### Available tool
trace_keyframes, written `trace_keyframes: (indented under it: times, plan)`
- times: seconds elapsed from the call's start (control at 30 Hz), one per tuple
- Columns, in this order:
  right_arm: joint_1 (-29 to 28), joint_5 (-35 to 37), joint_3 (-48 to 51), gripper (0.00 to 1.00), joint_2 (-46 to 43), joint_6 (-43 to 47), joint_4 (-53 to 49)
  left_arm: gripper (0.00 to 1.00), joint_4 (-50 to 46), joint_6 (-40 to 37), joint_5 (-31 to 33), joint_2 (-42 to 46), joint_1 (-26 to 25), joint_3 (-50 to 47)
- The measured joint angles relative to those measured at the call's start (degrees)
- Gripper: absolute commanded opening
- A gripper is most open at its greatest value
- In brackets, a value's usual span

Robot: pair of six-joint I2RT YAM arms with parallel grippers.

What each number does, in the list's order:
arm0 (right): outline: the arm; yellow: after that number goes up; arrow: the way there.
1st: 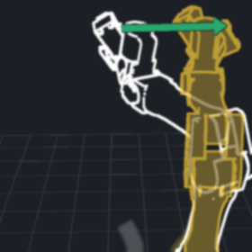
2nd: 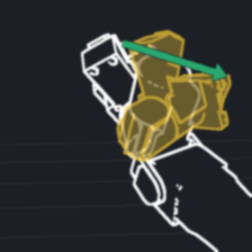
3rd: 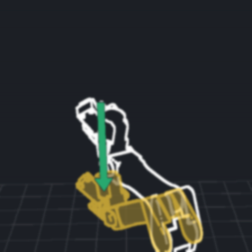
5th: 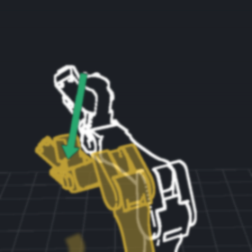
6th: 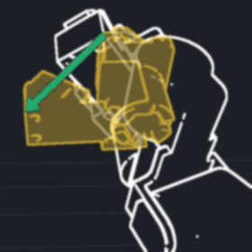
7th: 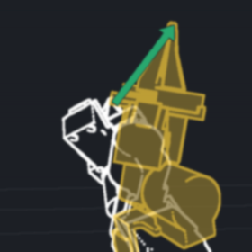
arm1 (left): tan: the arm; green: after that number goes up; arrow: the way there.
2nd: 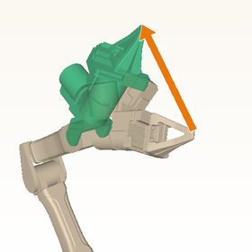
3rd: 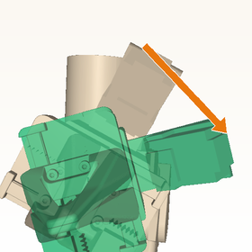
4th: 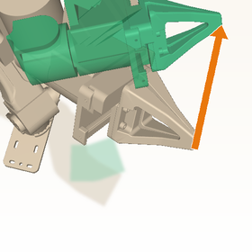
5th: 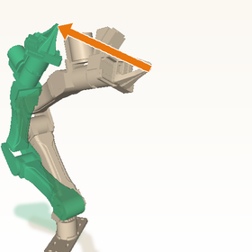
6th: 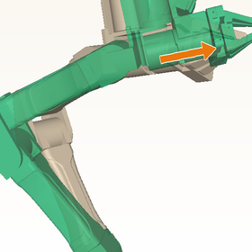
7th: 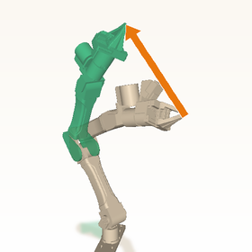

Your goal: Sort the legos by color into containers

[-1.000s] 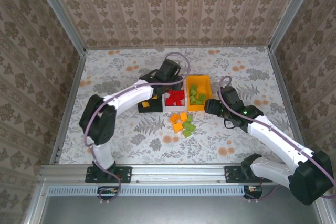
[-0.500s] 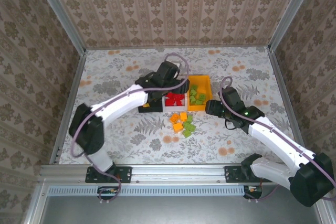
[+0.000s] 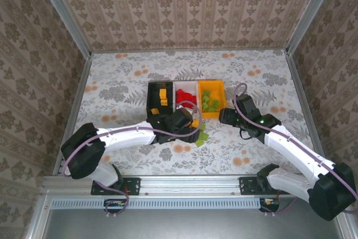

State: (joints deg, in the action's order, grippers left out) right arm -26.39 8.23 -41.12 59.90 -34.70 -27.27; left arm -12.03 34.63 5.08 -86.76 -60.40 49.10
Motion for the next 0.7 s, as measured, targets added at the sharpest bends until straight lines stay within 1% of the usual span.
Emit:
trace_keyframes:
  times: [0.23, 0.43, 0.53, 0.6, 0.7]
  plan:
    - [0.0, 0.0, 0.0, 0.74, -0.3, 0.0, 0.0, 0.81, 4.2, 1.8, -0.9, -5.5, 0.9, -0.3]
    - [0.0, 0.0, 0.0, 0.75, -0.9, 0.0, -0.2, 0.75, 4.6, 2.3, -1.6, -8.9, 1.4, -0.2]
    - [0.2, 0.0, 0.0, 0.75, -1.2, 0.0, -0.2, 0.67, 4.3, 3.1, -1.7, -9.0, 1.4, -0.1]
    - [0.3, 0.0, 0.0, 0.75, -1.4, 0.0, -0.2, 0.55, 4.2, 3.8, -1.9, -9.0, 1.5, -0.2]
    - [0.3, 0.0, 0.0, 0.75, -1.4, 0.0, -0.2, 0.44, 4.7, 4.4, -1.9, -8.8, 1.6, -0.5]
